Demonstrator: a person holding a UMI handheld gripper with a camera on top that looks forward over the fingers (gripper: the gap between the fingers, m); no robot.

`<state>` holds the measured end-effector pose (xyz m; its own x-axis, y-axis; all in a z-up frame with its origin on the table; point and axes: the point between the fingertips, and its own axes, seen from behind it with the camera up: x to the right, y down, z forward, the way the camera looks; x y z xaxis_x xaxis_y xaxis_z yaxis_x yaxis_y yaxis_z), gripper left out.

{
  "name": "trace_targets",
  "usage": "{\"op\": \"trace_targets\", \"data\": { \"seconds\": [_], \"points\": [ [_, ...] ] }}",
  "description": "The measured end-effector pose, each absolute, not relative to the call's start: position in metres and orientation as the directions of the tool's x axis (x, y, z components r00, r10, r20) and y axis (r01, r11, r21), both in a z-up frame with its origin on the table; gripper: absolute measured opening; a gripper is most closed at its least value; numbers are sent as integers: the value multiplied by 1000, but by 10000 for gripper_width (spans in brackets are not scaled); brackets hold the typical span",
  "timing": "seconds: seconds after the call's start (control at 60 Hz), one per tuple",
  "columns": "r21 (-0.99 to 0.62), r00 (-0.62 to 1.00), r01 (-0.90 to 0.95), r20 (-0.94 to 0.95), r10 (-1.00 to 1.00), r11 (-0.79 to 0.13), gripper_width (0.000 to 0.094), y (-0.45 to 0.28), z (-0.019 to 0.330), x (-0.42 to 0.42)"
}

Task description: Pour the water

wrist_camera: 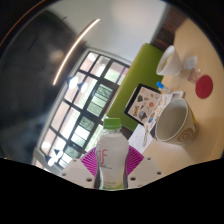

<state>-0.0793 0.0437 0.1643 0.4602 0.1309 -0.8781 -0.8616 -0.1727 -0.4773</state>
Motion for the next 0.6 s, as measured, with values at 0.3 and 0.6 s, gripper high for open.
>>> {"op": "trace_targets", "data": {
  "seconds": [0.3,0.6],
  "points": [
    [464,-473,-856,-881,-19,-227,319,74,150,-14],
    [612,-612,-769,-788,-65,-182,320,68,149,-9]
  ]
}}
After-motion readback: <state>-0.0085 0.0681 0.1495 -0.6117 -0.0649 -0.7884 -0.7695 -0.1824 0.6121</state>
